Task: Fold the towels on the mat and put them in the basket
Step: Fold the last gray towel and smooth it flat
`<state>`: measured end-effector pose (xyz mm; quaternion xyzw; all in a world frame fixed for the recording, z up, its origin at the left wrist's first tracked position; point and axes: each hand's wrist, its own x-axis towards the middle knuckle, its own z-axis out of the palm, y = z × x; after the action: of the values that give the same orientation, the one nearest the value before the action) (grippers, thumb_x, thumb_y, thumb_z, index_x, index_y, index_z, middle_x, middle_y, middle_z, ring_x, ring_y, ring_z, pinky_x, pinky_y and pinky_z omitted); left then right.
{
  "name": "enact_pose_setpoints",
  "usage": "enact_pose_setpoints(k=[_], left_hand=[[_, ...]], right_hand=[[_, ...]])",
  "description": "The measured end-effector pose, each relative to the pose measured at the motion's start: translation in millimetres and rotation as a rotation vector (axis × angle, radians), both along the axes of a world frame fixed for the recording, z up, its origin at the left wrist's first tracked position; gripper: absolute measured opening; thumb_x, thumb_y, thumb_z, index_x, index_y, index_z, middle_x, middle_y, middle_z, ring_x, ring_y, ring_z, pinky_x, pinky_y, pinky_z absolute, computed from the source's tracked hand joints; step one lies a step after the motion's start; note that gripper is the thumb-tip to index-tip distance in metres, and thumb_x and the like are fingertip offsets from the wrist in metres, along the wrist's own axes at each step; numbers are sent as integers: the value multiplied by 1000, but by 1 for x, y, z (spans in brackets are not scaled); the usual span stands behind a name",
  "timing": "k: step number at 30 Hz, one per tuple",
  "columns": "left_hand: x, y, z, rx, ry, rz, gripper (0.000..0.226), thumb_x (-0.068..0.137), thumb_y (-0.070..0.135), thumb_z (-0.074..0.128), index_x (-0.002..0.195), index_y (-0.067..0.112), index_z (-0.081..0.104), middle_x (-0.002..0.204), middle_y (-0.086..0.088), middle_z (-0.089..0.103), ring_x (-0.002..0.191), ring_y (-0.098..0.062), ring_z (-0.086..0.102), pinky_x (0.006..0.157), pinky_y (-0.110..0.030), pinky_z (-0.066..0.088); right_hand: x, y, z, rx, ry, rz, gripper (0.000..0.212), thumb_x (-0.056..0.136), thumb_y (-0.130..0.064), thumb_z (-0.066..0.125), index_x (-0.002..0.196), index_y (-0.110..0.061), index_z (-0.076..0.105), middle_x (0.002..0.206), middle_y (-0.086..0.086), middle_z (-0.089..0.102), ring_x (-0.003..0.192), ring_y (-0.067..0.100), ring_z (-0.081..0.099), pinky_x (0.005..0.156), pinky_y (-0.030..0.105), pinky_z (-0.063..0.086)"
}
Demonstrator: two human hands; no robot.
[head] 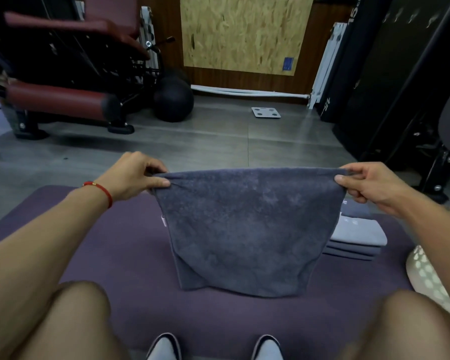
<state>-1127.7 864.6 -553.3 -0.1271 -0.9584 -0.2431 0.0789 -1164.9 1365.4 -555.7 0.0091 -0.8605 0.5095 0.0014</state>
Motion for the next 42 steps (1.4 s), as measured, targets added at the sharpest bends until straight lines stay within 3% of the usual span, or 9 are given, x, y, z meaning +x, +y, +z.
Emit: enact_pose_setpoints(k=[5, 9, 14, 19, 23, 28, 33, 38, 42], left_hand=[[-52, 12, -6, -3, -58, 43, 4, 80, 26, 79, 81, 24, 76, 57, 7, 70, 51, -8, 68, 58, -12, 51], [-111, 20, -20, -59, -70, 208, 12, 84, 28, 77, 85, 16, 75, 58, -2, 71, 48, -8, 67, 55, -20, 52], [-152, 28, -14, -91, 256, 303, 12, 87, 27, 70, 91, 16, 72, 66, -5, 69, 64, -19, 70, 71, -36, 59], [-130, 31, -28, 72, 355, 223, 5, 88, 11, 68, 92, 11, 67, 79, -2, 67, 59, -2, 64, 62, -4, 45], [-96, 21, -112, -61, 368, 194, 10, 81, 11, 74, 89, 7, 68, 85, -13, 67, 78, -32, 64, 71, -32, 42], [-41, 24, -262, 17, 37, 147, 17, 65, 9, 63, 82, 12, 67, 84, -4, 65, 73, -26, 63, 67, -20, 38], [14, 29, -378, -94, -246, 64, 15, 62, 10, 62, 73, 20, 59, 79, -1, 64, 66, -28, 67, 56, -25, 47], [49, 31, -416, -321, -490, 23, 46, 44, -9, 81, 80, 12, 62, 86, -11, 67, 64, -34, 69, 46, -32, 51], [25, 50, -384, -569, -650, 40, 41, 82, 30, 61, 122, 23, 53, 128, 1, 56, 111, -28, 63, 80, -35, 51]], right_hand=[[-54, -6, -29, -44, 28, -113, 5, 97, 1, 59, 99, 2, 64, 47, 4, 55, 36, 10, 49, 37, 21, 45], [-104, -20, -55, -159, 29, -146, 20, 102, 2, 49, 87, -9, 58, 73, 19, 64, 52, 11, 70, 56, 19, 59], [-145, -29, -64, -322, 208, -221, 27, 102, 2, 45, 89, -18, 57, 85, 11, 63, 69, 11, 72, 73, 25, 61], [-129, -30, -67, -499, 272, -213, 25, 92, 4, 48, 84, -13, 64, 82, 10, 66, 80, 27, 71, 82, 35, 60], [-96, -26, -119, -556, 174, -255, 22, 94, -14, 57, 80, -9, 73, 78, 3, 74, 79, 21, 71, 78, 33, 60], [-36, -22, -253, -131, -61, -250, 24, 90, -4, 70, 86, -27, 75, 82, -12, 76, 80, 4, 66, 71, 8, 51], [36, -16, -375, 188, -317, -151, 48, 84, 11, 70, 85, -38, 69, 93, 7, 76, 87, 11, 68, 71, 2, 47], [72, -22, -408, 417, -379, -108, 33, 80, 3, 75, 86, -30, 74, 91, 2, 75, 82, 23, 69, 72, 24, 48], [44, -27, -395, 648, -116, -67, 5, 76, -19, 74, 80, -19, 74, 80, 5, 71, 77, 32, 63, 72, 39, 55]])
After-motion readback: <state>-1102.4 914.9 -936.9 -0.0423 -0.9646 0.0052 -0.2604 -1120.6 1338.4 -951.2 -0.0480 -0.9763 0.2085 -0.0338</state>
